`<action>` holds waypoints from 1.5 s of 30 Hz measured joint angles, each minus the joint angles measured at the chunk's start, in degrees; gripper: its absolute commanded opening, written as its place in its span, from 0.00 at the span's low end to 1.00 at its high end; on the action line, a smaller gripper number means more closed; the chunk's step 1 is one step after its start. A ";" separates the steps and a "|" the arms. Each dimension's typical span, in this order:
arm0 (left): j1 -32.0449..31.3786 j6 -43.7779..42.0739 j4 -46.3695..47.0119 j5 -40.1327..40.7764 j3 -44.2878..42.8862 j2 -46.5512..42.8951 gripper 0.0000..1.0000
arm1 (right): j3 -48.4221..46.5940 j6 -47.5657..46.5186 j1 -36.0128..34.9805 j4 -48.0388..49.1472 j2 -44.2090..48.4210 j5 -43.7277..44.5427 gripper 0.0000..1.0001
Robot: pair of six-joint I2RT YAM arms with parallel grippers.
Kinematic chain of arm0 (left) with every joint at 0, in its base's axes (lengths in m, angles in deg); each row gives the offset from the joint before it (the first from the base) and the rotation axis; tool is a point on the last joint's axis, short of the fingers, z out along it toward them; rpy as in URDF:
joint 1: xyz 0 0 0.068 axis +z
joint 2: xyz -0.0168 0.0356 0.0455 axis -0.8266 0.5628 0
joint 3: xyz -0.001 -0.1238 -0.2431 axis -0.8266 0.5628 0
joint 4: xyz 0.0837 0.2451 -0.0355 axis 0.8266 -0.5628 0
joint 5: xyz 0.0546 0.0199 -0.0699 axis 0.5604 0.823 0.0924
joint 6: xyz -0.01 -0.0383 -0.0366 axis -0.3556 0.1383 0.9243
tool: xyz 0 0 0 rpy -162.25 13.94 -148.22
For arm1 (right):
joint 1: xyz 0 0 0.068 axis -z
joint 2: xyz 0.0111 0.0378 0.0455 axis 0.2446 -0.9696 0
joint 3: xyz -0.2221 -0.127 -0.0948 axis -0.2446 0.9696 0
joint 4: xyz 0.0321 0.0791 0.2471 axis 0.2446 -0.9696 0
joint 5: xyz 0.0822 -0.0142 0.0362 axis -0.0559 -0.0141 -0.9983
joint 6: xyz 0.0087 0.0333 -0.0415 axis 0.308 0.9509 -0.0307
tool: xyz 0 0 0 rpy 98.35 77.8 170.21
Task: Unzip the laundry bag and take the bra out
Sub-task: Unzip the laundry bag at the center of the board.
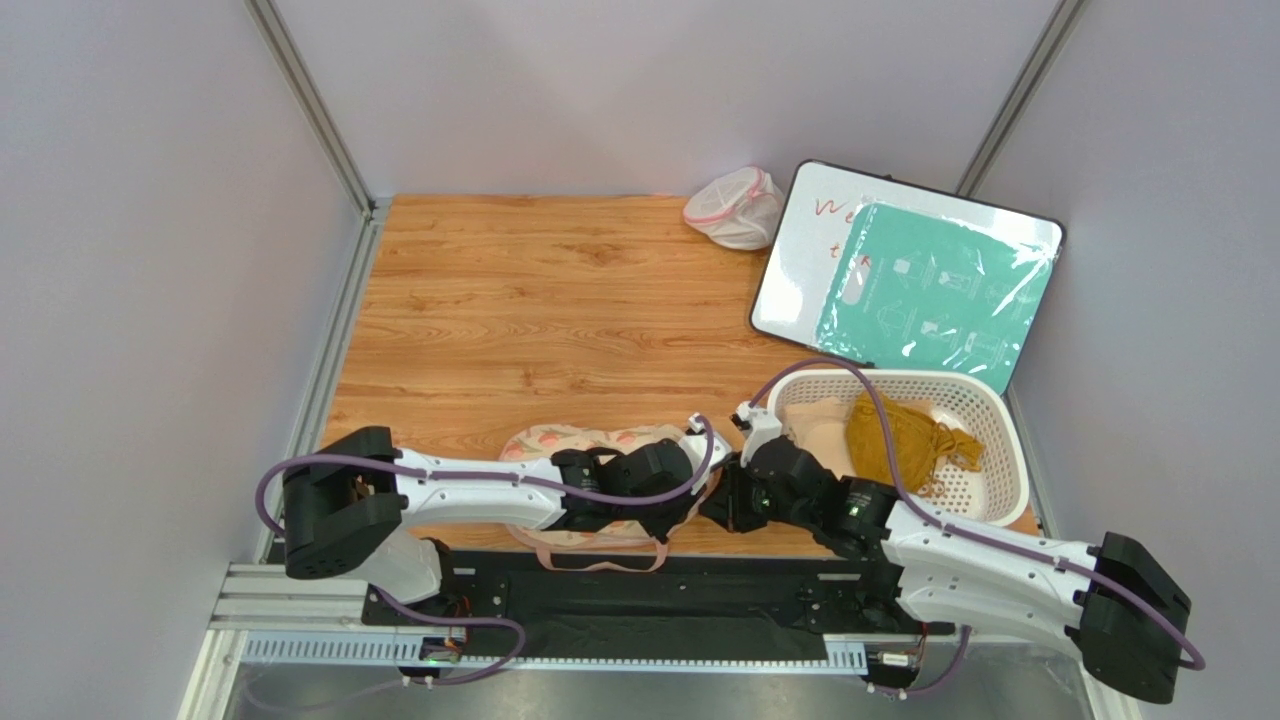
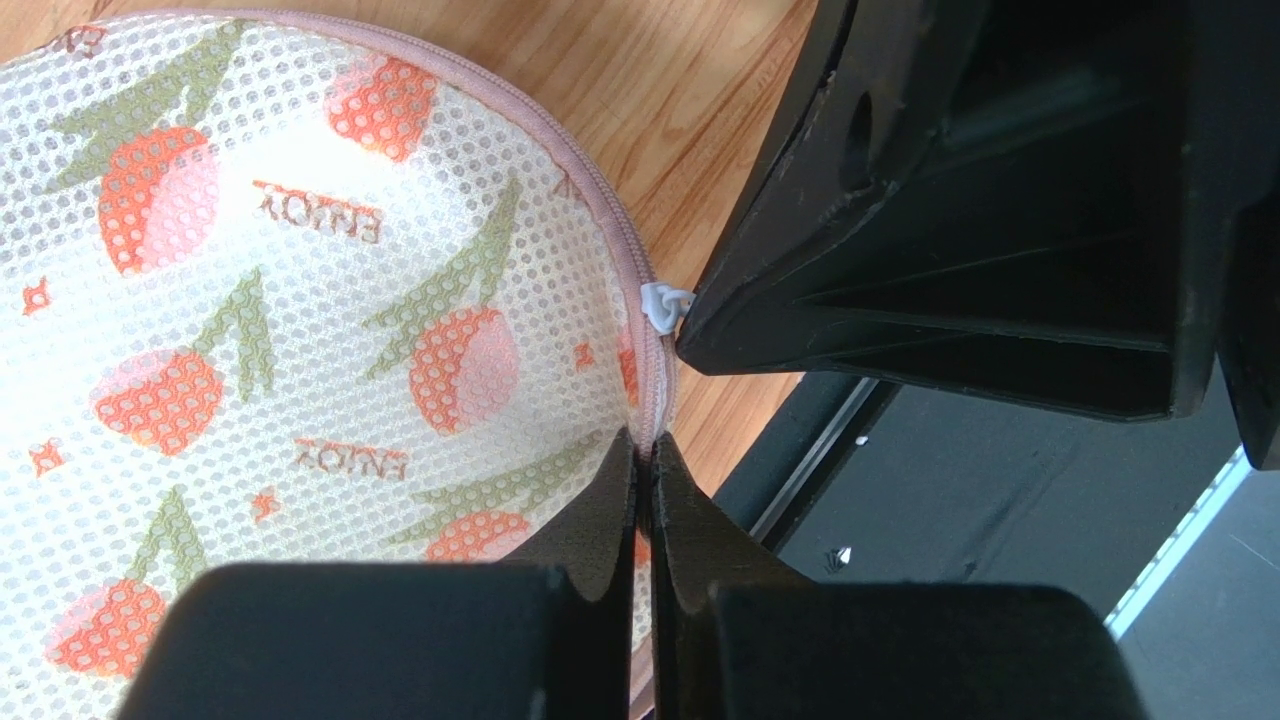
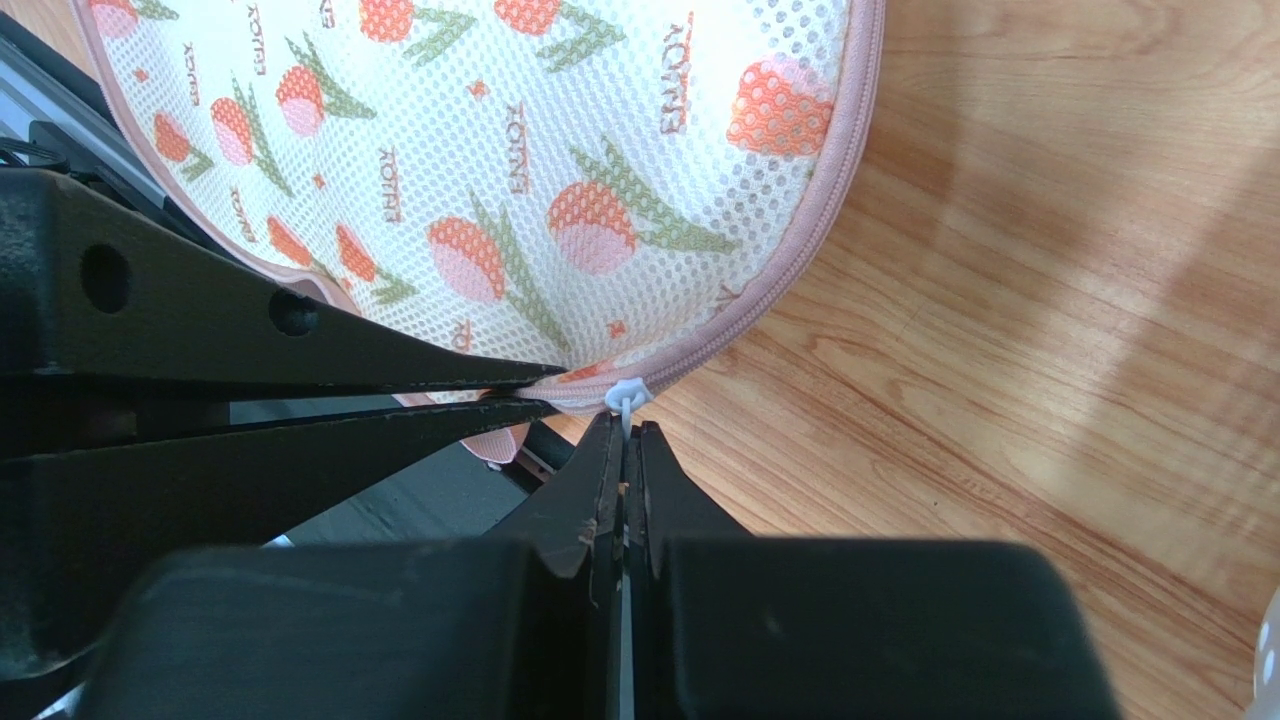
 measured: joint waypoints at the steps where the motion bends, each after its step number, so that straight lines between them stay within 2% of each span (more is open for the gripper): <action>1: 0.00 0.00 0.00 0.00 0.00 -0.02 0.00 | 0.00 0.00 0.00 -0.02 0.00 0.00 0.00; 9: -0.11 -0.02 0.35 -0.04 2.03 -2.71 0.00 | 0.00 0.04 0.00 -0.90 0.55 0.04 0.00; 29: -0.44 -0.02 -2.58 1.20 11.76 -19.56 0.00 | -0.22 -0.04 1.62 -1.29 0.92 -0.02 0.00; 38: -0.44 0.04 -3.58 4.52 13.31 -21.44 0.00 | -0.55 -0.04 1.66 -2.64 2.16 -0.04 0.00; 39: -0.44 0.04 -3.63 4.72 13.35 -21.44 0.17 | -0.55 -0.04 1.66 -2.78 2.36 -0.11 0.00; 41: -0.44 0.07 -3.63 4.79 13.38 -21.42 0.42 | -0.55 -0.04 1.66 -2.82 2.47 -0.37 0.00; 42: -0.44 0.20 -3.76 4.83 13.38 -21.40 0.61 | -0.55 -0.13 1.70 -2.86 2.47 -0.44 0.00; 45: -0.44 0.00 -5.33 4.68 13.27 -20.81 0.76 | -0.55 -0.26 2.21 -3.19 2.19 -0.55 0.00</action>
